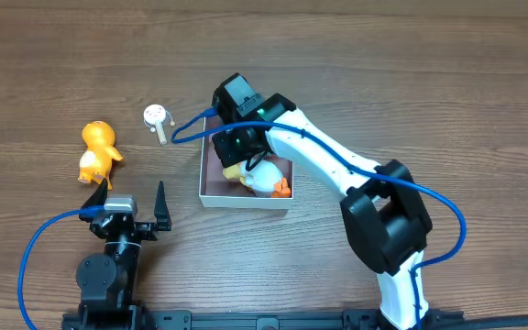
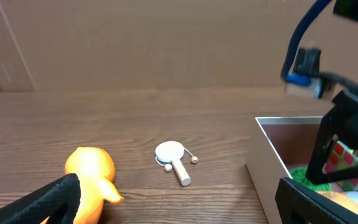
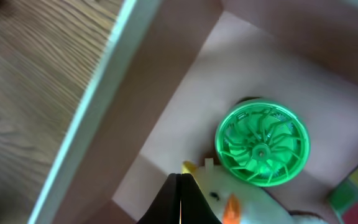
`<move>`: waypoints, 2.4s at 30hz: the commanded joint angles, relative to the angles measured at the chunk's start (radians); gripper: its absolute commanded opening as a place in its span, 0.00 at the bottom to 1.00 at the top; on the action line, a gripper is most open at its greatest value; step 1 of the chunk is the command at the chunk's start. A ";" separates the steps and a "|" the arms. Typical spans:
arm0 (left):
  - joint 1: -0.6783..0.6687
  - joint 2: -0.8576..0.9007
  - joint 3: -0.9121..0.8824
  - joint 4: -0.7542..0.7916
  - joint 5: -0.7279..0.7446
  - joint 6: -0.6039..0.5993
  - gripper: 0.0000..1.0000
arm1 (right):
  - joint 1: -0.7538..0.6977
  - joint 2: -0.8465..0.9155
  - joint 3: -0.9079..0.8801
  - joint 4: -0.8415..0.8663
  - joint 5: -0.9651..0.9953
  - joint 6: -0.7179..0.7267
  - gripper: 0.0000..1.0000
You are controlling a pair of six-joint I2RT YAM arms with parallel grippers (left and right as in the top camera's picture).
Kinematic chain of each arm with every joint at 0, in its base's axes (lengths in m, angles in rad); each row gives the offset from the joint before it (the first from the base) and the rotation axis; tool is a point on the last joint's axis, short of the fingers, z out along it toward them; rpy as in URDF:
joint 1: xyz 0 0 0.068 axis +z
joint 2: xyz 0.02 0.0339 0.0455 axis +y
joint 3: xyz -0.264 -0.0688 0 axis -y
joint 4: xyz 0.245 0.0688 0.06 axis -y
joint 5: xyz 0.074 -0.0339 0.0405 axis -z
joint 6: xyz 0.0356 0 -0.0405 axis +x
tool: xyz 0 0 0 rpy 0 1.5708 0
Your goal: Pack container
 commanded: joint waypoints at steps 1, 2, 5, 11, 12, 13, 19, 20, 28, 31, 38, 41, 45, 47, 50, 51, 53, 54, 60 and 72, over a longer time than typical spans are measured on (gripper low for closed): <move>0.006 -0.008 -0.003 0.000 -0.003 0.009 1.00 | -0.005 0.035 -0.012 0.021 0.055 -0.008 0.04; 0.006 -0.008 -0.003 0.000 -0.003 0.009 1.00 | -0.005 0.035 -0.012 0.036 0.078 -0.006 0.04; 0.006 -0.008 -0.003 0.000 -0.003 0.010 1.00 | -0.005 0.035 -0.012 0.055 0.106 0.000 0.04; 0.006 -0.008 -0.003 0.000 -0.003 0.010 1.00 | -0.005 0.035 -0.012 0.069 0.160 0.000 0.04; 0.006 -0.008 -0.003 0.000 -0.003 0.010 1.00 | -0.005 0.035 -0.012 0.069 0.170 0.000 0.04; 0.006 -0.008 -0.003 0.000 -0.003 0.010 1.00 | -0.005 0.035 -0.012 0.069 0.175 0.000 0.04; 0.006 -0.008 -0.003 0.000 -0.003 0.010 1.00 | -0.005 0.035 -0.012 0.069 0.179 0.000 0.04; 0.006 -0.008 -0.003 0.000 -0.003 0.010 1.00 | -0.005 0.035 -0.012 0.070 0.179 0.000 0.04; 0.006 -0.008 -0.003 0.000 -0.003 0.010 1.00 | -0.005 0.035 -0.016 0.072 0.281 0.041 0.04; 0.006 -0.008 -0.003 0.000 -0.003 0.010 1.00 | -0.005 0.035 -0.016 0.064 0.357 0.083 0.04; 0.006 -0.008 -0.003 0.000 -0.003 0.010 1.00 | -0.005 0.035 -0.016 0.058 0.388 0.084 0.04; 0.006 -0.008 -0.003 0.000 -0.003 0.010 1.00 | -0.005 0.035 -0.016 0.057 0.412 0.108 0.04; 0.006 -0.008 -0.003 0.000 -0.003 0.010 1.00 | -0.005 0.035 -0.015 0.058 0.410 0.109 0.04; 0.006 -0.008 -0.003 0.000 -0.003 0.009 1.00 | -0.005 0.035 -0.008 0.058 0.410 0.106 0.04; 0.006 -0.008 -0.003 0.000 -0.003 0.009 1.00 | -0.005 0.035 0.032 0.035 0.409 0.106 0.04; 0.006 -0.008 -0.003 0.000 -0.003 0.009 1.00 | -0.005 0.035 0.046 0.028 0.409 0.106 0.04; 0.006 -0.008 -0.003 0.000 -0.003 0.009 1.00 | -0.005 0.035 0.092 0.004 0.409 0.106 0.05; 0.006 -0.008 -0.003 0.000 -0.003 0.010 1.00 | -0.005 0.035 0.117 -0.009 0.402 0.105 0.05; 0.006 -0.008 -0.003 0.000 -0.003 0.010 1.00 | -0.006 0.035 0.320 -0.120 0.381 0.105 0.04; 0.006 -0.008 -0.003 0.000 -0.003 0.009 1.00 | -0.386 0.033 0.792 -0.597 0.551 0.106 0.07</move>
